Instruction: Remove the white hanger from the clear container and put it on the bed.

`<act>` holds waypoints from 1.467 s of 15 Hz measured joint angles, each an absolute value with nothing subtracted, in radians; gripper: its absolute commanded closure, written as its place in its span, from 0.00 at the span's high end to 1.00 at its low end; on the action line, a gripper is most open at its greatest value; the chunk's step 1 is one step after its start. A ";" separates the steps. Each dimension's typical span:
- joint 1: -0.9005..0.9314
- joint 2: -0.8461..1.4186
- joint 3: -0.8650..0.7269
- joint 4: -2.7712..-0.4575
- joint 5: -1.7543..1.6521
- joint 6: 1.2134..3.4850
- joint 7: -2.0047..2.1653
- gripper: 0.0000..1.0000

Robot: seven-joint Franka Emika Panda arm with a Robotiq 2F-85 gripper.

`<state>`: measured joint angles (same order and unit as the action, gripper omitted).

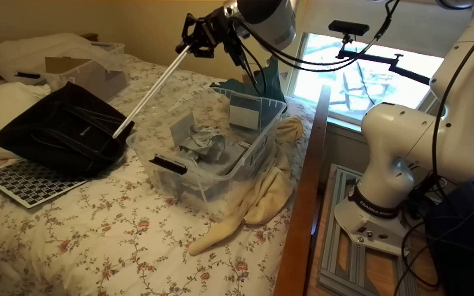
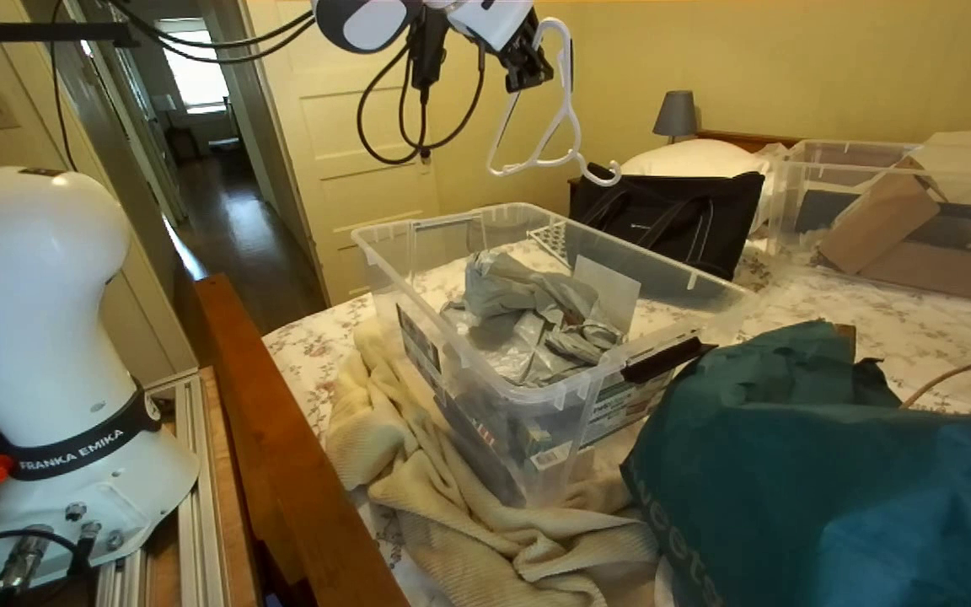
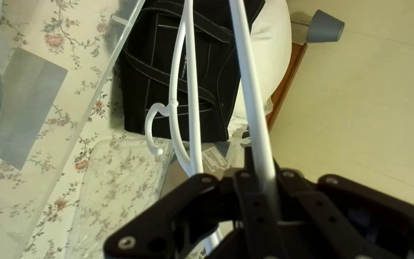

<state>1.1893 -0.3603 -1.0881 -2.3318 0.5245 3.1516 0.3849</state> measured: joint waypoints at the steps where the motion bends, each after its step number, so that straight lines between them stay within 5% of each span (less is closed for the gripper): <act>1: 1.223 -0.343 -1.124 -2.318 0.525 3.154 0.385 0.01; 14: 1.567 -0.046 -1.510 -2.227 0.537 3.193 0.470 0.01; 22: 1.405 0.077 -1.367 -2.220 0.538 3.170 0.557 0.01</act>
